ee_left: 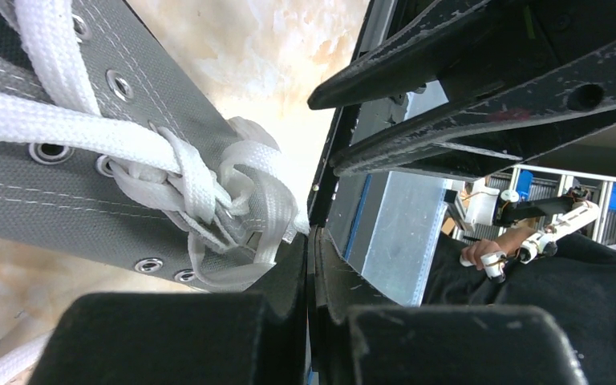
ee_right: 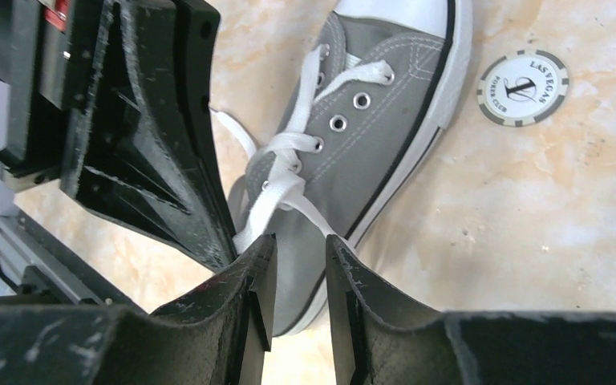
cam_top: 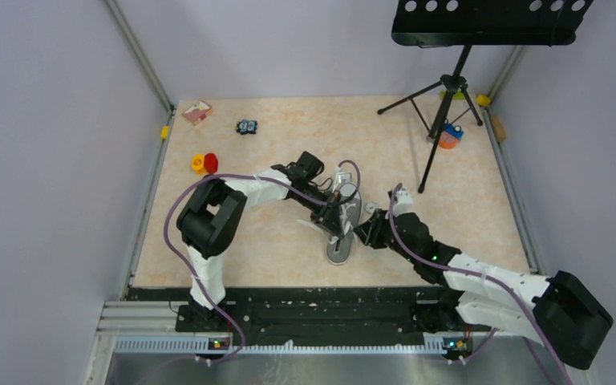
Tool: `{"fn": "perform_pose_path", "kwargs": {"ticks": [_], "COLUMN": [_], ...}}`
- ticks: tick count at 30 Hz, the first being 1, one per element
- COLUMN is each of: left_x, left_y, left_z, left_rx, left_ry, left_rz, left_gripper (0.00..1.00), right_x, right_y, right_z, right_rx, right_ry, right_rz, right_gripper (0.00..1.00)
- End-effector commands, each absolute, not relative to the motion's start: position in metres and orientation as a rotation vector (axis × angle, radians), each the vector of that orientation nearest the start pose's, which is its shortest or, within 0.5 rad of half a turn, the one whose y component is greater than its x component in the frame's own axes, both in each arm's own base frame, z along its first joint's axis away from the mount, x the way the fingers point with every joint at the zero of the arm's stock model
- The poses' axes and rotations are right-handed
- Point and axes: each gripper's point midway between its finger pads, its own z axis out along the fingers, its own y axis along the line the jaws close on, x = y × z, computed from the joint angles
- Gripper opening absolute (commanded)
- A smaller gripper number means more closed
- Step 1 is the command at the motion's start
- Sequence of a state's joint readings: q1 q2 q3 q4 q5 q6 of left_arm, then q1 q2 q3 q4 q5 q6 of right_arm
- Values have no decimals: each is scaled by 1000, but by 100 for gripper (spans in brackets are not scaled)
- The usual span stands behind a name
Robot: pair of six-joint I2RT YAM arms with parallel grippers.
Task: Tie the shoes
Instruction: Cross the shoelace with the shoelace.
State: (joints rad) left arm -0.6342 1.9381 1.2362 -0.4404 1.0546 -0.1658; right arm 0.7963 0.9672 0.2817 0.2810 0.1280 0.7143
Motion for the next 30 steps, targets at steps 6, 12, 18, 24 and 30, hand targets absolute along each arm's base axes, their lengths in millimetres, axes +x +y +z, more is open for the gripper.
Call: {"fn": "perform_pose_path", "kwargs": {"ticks": [6,12,18,24,30], "left_x": [206,205,208,208,208], "left_y": [-350,-356,-360,-360,-359], "left_z": [103,103,101,99,96], "left_rx": [1014,1005,999,998,998], "left_ry": [2475,2476,2490,2498,2504], "left_rz": [-1695,-1693,-1673,-1668,-1665], "left_gripper": [0,0,0,0,0], "right_x": [230,239,240,239,238], "right_y": [232,242,253,252,251], "right_z": [107,126,122,103,99], "right_rx": [3,-13,-29,-22,-2], "right_ry": [2035,1989,2008,2079,2084], "right_rz": [807,828,861,827,828], "right_gripper": [24,22,20,27,14]}}
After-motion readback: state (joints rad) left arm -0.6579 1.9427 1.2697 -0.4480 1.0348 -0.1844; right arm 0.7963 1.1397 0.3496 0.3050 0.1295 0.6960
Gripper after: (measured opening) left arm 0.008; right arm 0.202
